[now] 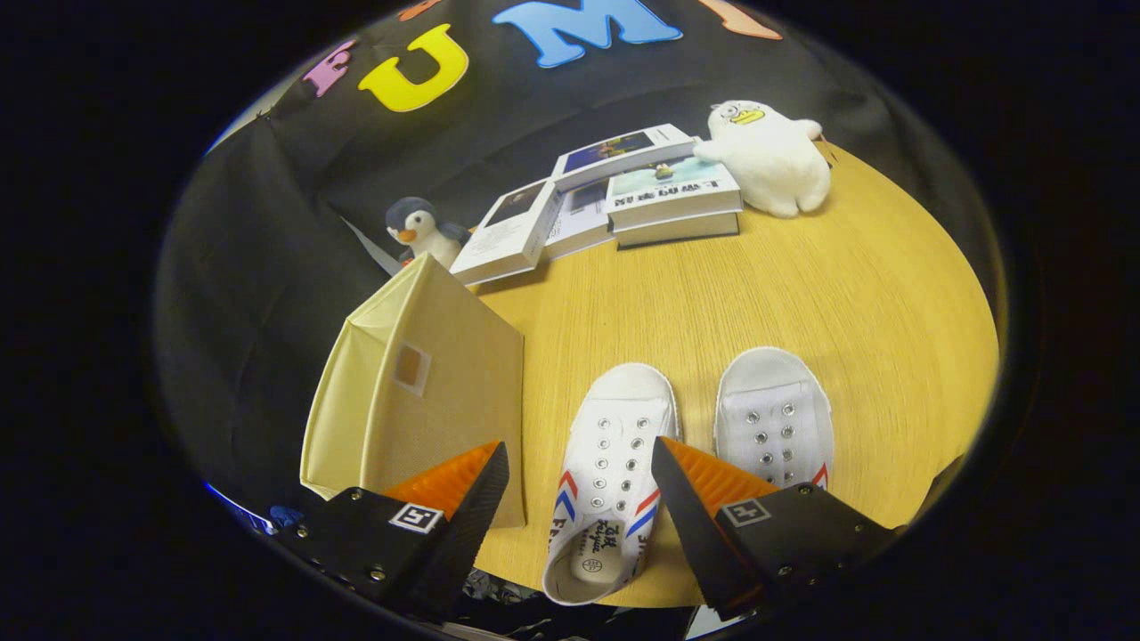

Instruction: Open the storage box then place both shoes into the box .Put the left shoe in first, then the right shoe, with the right side of both shoes facing outward in a uniform manner.

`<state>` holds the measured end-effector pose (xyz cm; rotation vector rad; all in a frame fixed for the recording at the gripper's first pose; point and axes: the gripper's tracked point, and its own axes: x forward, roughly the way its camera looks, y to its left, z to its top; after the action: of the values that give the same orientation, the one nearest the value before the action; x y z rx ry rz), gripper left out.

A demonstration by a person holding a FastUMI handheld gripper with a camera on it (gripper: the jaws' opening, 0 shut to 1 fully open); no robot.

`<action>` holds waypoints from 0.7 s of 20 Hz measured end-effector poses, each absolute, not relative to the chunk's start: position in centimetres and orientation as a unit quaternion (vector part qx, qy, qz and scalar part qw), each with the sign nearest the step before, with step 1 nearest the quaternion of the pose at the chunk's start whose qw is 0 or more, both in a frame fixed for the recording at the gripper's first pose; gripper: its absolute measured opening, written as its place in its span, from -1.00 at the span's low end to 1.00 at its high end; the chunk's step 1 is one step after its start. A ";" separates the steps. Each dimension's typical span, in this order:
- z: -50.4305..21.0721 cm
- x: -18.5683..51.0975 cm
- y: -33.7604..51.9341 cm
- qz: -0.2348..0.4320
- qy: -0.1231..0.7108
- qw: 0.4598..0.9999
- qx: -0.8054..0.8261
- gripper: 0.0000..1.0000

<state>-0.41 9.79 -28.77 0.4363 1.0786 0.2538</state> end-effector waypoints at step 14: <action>-34.2 -3.5 8.7 0.062 0.575 0.772 0.265 0.13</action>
<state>-3.50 8.71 -34.24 0.5747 1.2466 0.1335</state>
